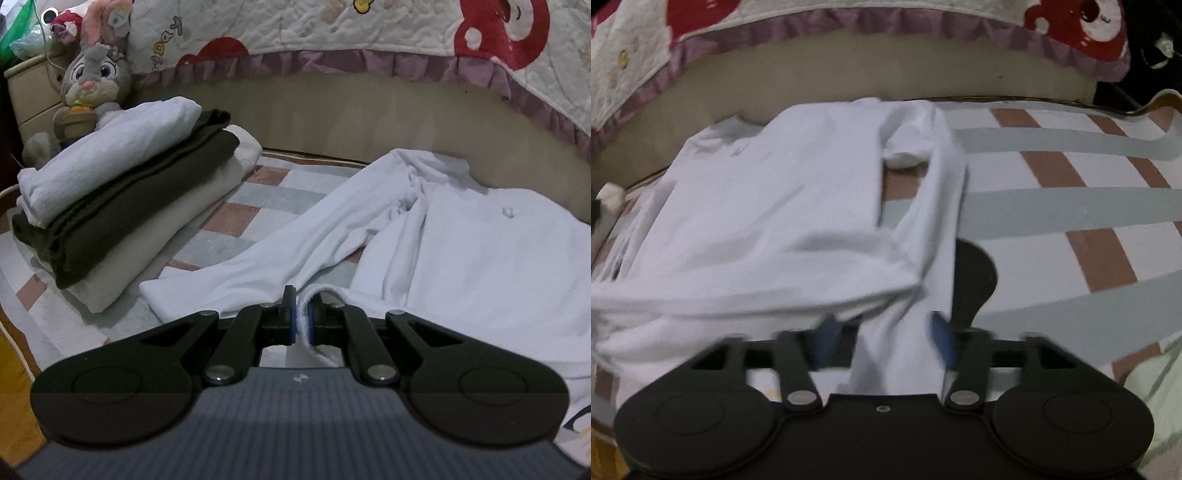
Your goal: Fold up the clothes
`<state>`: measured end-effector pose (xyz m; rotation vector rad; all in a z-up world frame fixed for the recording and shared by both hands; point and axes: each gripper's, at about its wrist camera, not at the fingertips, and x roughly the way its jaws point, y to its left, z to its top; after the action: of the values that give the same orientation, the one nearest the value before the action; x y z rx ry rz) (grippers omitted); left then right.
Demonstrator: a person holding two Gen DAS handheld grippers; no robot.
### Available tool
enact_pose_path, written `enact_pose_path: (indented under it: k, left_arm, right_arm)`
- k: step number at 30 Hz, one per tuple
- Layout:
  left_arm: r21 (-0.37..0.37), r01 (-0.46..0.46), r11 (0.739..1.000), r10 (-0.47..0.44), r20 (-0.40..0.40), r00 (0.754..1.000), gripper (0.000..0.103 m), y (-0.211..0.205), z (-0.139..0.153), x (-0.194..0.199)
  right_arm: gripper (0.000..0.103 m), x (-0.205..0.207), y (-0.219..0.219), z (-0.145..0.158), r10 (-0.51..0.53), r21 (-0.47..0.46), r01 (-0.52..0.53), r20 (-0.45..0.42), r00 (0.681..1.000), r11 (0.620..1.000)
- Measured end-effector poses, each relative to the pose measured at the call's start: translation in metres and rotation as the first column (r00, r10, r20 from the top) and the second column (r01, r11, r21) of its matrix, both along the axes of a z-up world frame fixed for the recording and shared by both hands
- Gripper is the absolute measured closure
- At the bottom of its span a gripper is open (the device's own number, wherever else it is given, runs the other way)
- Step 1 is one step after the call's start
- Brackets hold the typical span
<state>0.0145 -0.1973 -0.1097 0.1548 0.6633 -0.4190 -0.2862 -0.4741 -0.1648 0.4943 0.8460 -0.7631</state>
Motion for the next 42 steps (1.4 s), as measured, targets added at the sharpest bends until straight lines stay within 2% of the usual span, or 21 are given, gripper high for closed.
enact_pose_path:
  k: [3, 5, 7, 8, 11, 15, 19, 28, 32, 33, 42]
  left_arm:
    - [-0.056, -0.028, 0.998, 0.027, -0.026, 0.999, 0.097, 0.008, 0.001, 0.003]
    - [-0.088, -0.047, 0.995, 0.043, -0.057, 0.997, 0.097, 0.013, -0.001, 0.007]
    - [-0.107, -0.066, 0.992, 0.056, -0.098, 0.994, 0.097, 0.016, -0.005, 0.010]
    - [-0.112, -0.072, 0.991, 0.059, -0.113, 0.992, 0.097, 0.016, -0.008, 0.011]
    - [-0.079, -0.077, 0.994, 0.069, -0.091, 0.993, 0.097, 0.011, -0.017, 0.009]
    - [-0.033, -0.061, 0.998, 0.060, -0.031, 0.998, 0.097, 0.003, -0.019, -0.005]
    - [0.015, -0.053, 0.998, 0.053, 0.014, 0.999, 0.097, 0.000, -0.018, -0.022]
    - [0.134, -0.096, 0.986, 0.084, 0.097, 0.992, 0.097, 0.003, 0.003, -0.054]
    - [-0.026, -0.093, 0.995, 0.095, 0.092, 0.991, 0.097, 0.016, 0.019, -0.064]
    - [-0.046, -0.100, 0.994, 0.104, 0.088, 0.991, 0.097, 0.017, 0.020, -0.066]
    - [-0.055, -0.129, 0.990, 0.134, 0.094, 0.987, 0.097, 0.025, 0.029, -0.078]
  right_arm:
    - [0.032, 0.017, 0.009, -0.010, 0.045, -0.050, -0.049, -0.081, 0.996, 0.998]
    - [0.032, 0.028, 0.007, -0.020, 0.038, -0.068, -0.047, -0.119, 0.992, 0.997]
    - [0.032, 0.029, 0.001, -0.025, -0.007, -0.051, 0.002, -0.105, 0.994, 0.999]
    - [0.032, 0.024, -0.003, -0.026, -0.040, -0.015, 0.039, -0.068, 0.997, 0.999]
    - [0.032, 0.008, -0.014, -0.029, -0.134, 0.090, 0.130, 0.042, 0.990, 0.987]
    - [0.032, -0.002, -0.019, -0.025, -0.193, 0.131, 0.177, 0.121, 0.974, 0.975]
    - [0.032, -0.004, -0.018, -0.020, -0.190, 0.139, 0.168, 0.168, 0.967, 0.976]
    - [0.032, 0.000, -0.014, -0.019, -0.202, 0.167, 0.180, 0.126, 0.971, 0.969]
    - [0.032, -0.002, -0.014, -0.018, -0.196, 0.184, 0.170, 0.134, 0.971, 0.968]
    - [0.032, -0.001, -0.014, -0.019, -0.192, 0.187, 0.166, 0.130, 0.973, 0.968]
    - [0.032, 0.002, -0.013, -0.016, -0.173, 0.172, 0.151, 0.120, 0.978, 0.973]
